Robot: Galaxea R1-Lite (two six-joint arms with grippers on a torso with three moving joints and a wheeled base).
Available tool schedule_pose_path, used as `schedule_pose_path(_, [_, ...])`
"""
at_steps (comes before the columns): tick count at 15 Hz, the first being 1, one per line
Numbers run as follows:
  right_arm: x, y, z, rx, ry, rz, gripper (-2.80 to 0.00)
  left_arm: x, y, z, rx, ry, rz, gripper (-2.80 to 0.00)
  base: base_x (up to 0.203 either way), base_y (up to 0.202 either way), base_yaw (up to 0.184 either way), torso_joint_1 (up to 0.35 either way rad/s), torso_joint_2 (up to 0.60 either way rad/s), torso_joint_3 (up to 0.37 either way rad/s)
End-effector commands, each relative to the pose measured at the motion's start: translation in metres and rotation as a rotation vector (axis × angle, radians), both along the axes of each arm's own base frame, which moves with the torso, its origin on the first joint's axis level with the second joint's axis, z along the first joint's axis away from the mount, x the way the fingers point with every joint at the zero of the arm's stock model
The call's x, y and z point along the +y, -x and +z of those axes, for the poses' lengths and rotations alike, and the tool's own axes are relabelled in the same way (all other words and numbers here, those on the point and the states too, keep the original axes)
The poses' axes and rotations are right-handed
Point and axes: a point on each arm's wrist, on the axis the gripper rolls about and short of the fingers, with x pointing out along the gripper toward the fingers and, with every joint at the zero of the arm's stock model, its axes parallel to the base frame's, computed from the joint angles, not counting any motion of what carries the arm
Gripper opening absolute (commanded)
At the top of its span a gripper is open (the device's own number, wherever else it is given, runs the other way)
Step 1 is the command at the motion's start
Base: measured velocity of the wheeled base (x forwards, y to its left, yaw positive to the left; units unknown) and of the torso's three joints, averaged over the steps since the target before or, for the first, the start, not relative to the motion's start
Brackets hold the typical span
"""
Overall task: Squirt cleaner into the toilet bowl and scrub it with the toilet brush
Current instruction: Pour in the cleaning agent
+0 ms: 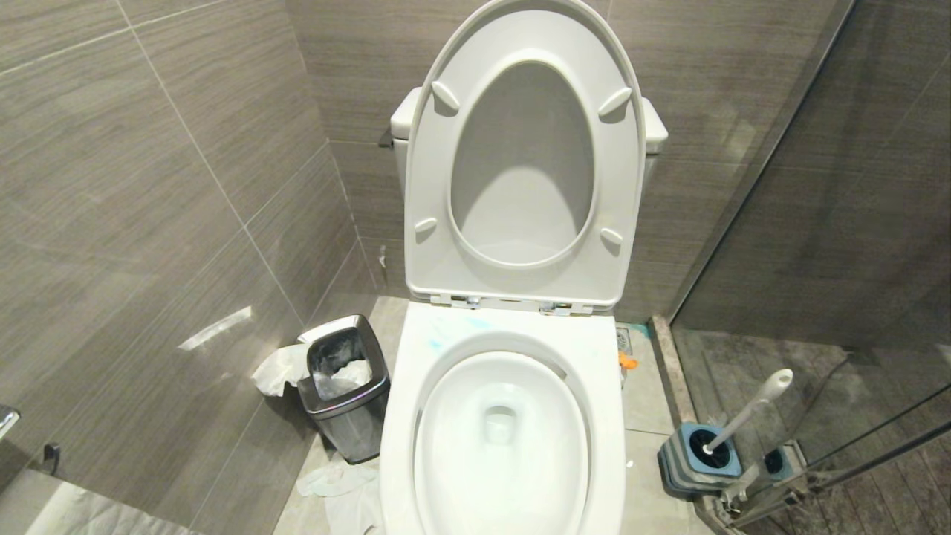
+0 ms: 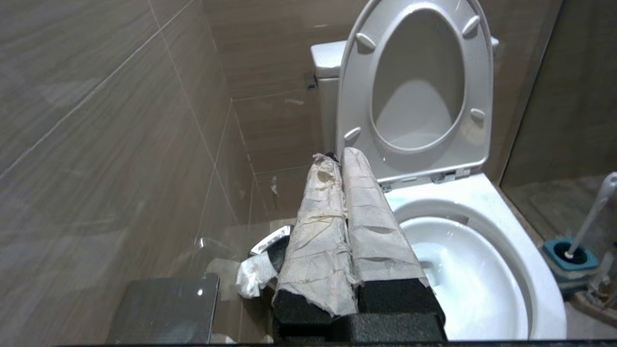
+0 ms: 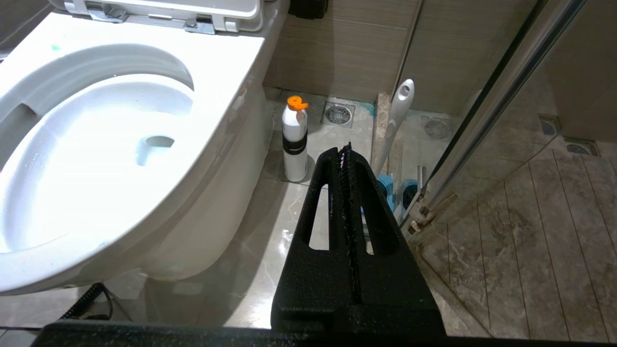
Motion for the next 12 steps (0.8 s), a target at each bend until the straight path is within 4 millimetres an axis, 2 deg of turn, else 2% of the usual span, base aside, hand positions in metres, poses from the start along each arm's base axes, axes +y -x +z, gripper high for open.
schedule_pose_path(1, [0.0, 0.0, 0.0, 0.001, 0.0, 0.001, -2.8, 0.004, 0.008, -0.022, -0.01, -0.01, -0.004, -2.8, 0.0, 0.0, 0.0, 0.0, 0.0, 0.0])
schedule_pose_path(4, [0.0, 0.0, 0.0, 0.0, 0.0, 0.001, -2.8, 0.006, 0.004, -0.057, 0.018, -0.01, 0.025, -2.8, 0.0, 0.0, 0.0, 0.0, 0.0, 0.0])
schedule_pose_path(7, [0.0, 0.0, 0.0, 0.001, 0.0, 0.001, -2.8, 0.008, -0.008, -0.101, -0.009, -0.019, 0.067, -2.8, 0.0, 0.0, 0.0, 0.0, 0.0, 0.0])
schedule_pose_path(10, [0.0, 0.0, 0.0, 0.001, 0.0, 0.001, -2.8, 0.009, -0.026, -0.116, -0.008, -0.013, 0.12, -2.8, 0.0, 0.0, 0.0, 0.0, 0.0, 0.0])
schedule_pose_path(12, [0.0, 0.0, 0.0, 0.001, 0.0, 0.001, -2.8, 0.009, -0.038, -0.133, 0.062, -0.021, 0.121, -2.8, 0.0, 0.0, 0.0, 0.0, 0.0, 0.0])
